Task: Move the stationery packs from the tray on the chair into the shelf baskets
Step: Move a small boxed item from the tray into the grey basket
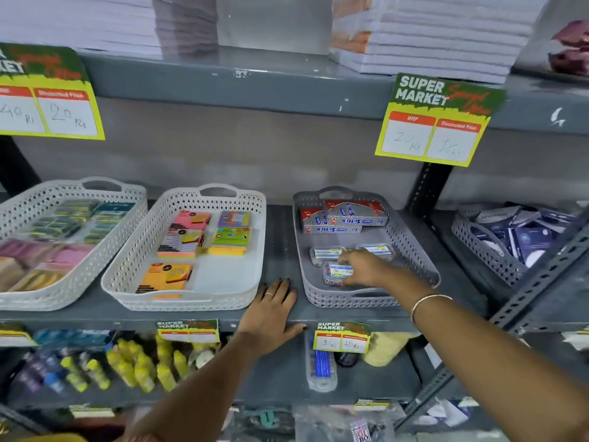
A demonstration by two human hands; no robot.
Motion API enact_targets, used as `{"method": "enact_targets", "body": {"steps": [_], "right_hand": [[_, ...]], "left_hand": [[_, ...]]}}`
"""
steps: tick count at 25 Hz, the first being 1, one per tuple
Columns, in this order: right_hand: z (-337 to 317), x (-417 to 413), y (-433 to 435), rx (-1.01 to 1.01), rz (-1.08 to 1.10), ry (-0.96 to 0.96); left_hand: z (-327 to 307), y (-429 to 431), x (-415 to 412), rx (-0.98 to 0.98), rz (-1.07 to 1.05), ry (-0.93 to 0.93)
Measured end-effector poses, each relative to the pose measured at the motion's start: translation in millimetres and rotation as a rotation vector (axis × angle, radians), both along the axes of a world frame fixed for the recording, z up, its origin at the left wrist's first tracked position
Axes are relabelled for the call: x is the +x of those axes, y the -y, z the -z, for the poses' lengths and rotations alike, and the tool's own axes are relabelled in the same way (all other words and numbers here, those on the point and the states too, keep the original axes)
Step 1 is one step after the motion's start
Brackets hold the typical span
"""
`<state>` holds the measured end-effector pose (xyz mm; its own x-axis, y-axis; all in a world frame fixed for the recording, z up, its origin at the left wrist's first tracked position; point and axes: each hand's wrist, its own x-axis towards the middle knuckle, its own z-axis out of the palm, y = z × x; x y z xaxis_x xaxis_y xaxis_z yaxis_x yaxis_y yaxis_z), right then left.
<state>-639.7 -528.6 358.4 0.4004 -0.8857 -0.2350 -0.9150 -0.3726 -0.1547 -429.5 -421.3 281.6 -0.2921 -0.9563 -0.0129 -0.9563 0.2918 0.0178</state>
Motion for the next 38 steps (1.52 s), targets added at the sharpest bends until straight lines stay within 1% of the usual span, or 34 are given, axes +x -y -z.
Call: {"method": "enact_targets", "body": {"steps": [3,7,10,13,21,27,31,34,38], "right_hand": [[2.7,4.4,1.8,0.023,-0.018,-0.003],[0.3,6.9,1.9,0.03,-0.06,-0.013],[-1.4,5.7,0.4,0.064,-0.095,-0.033],[-3.4,3.9,-3.0,0.058,-0.087,-0.008],[-1.9,3.3,-5.7,0.046,-0.09,0.014],[-8.1,6.7,-11.6,0.074,-0.063,0.023],[-23.4,7.0,-13.6,0.103,0.001,0.122],[-40.9,22.6,-10.3,0.009,0.005,0.211],[-65.0,81.7,-8.0,-0.135,-0.073,0.334]], "left_hand": [[2.4,0.9,1.3,-0.033,0.015,-0.047],[3.6,0.7,1.5,-0.091,0.027,-0.019],[7.4,2.6,2.6,-0.118,0.034,-0.031],[11.8,4.6,2.8,-0.131,0.041,-0.045],[10.8,3.1,2.2,-0.155,0.036,-0.04],[7.0,1.1,1.7,-0.111,0.026,-0.017],[1.3,-0.8,0.7,-0.093,0.031,-0.01],[-4.6,-11.4,6.8,-0.112,0.07,-0.027],[-9.8,-40.8,33.9,-0.199,0.191,-0.04]]}}
